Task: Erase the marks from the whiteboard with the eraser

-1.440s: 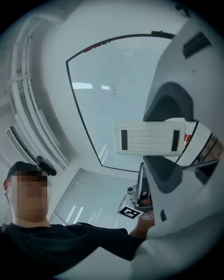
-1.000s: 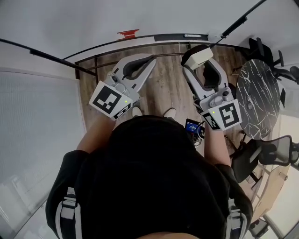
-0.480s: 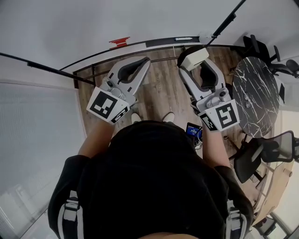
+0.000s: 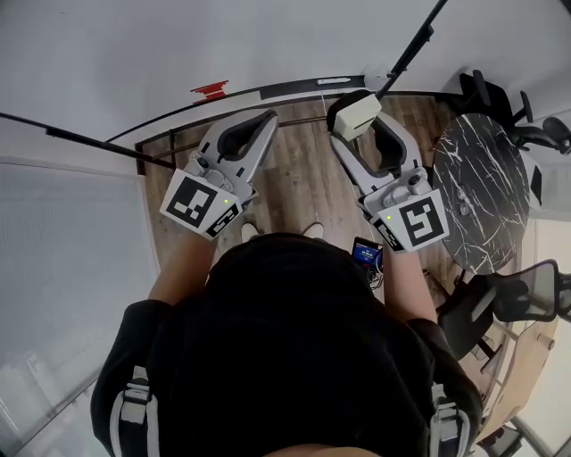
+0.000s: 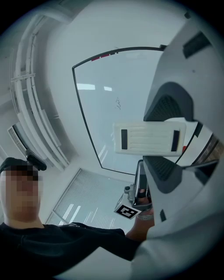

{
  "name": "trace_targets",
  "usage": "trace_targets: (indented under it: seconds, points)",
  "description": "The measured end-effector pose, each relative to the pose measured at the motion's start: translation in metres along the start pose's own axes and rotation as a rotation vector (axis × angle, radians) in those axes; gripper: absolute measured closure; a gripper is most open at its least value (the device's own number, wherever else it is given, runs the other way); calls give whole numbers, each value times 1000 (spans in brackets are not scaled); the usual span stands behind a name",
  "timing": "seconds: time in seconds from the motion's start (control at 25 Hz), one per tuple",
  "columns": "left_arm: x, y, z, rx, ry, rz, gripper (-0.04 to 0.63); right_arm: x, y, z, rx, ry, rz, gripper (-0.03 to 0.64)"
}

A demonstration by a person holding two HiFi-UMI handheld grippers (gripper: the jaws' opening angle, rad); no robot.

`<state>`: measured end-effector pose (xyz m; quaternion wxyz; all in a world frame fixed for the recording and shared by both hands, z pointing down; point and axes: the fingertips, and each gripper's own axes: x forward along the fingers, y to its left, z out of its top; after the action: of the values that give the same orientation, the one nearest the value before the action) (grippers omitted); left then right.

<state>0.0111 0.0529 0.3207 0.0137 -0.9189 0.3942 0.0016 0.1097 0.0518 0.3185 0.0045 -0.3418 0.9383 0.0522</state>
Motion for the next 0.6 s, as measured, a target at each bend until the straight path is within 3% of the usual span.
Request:
trace_targets:
  seconds: [0.32, 0.6]
  points:
    - [32, -7, -4, -1, 24, 56, 589, 0, -29, -10, 24, -13, 82, 374]
    - [42, 23, -8, -10, 43, 83, 589, 33, -41, -20, 42, -14, 102, 374]
